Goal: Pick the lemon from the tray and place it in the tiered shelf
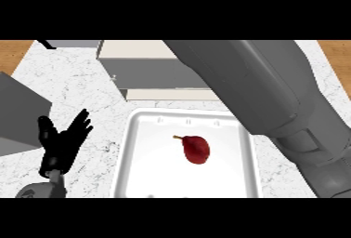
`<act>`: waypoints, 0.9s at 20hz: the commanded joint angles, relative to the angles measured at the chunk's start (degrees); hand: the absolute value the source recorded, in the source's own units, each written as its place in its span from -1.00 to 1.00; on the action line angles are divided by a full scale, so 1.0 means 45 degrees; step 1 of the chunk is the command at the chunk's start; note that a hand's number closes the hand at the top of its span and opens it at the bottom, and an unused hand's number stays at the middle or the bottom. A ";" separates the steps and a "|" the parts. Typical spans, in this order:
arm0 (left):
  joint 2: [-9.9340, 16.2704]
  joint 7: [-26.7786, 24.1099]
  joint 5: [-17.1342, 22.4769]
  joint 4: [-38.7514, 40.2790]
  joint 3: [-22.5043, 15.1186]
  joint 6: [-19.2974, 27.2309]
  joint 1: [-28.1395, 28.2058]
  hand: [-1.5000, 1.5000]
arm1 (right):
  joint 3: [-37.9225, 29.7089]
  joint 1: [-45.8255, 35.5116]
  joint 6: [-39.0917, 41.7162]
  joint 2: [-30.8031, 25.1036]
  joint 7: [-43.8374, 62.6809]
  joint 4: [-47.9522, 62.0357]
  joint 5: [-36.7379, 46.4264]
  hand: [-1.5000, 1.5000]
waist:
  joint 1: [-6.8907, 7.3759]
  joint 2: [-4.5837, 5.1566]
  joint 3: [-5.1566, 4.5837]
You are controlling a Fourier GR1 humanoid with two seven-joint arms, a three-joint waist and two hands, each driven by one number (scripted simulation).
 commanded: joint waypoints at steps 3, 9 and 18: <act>-0.0258 -0.0299 -0.0243 0.0535 -0.0162 -0.0052 -0.0038 0.00 | -0.0766 -0.0669 -0.0696 0.0211 -0.1213 0.2211 0.0491 1.00 | 0.0077 0.0047 -0.0021; 0.0485 0.0217 0.0324 0.0158 0.0519 -0.0642 -0.0172 0.00 | -0.0936 0.0179 -0.1105 0.0033 -0.2714 0.2639 0.0831 1.00 | -0.0018 0.0019 -0.0012; 0.0005 -0.0094 -0.0037 0.0220 0.0191 -0.0488 -0.0065 0.00 | -0.1648 -0.0615 -0.1556 0.0573 -0.3861 0.4103 0.1011 1.00 | 0.0055 0.0026 -0.0015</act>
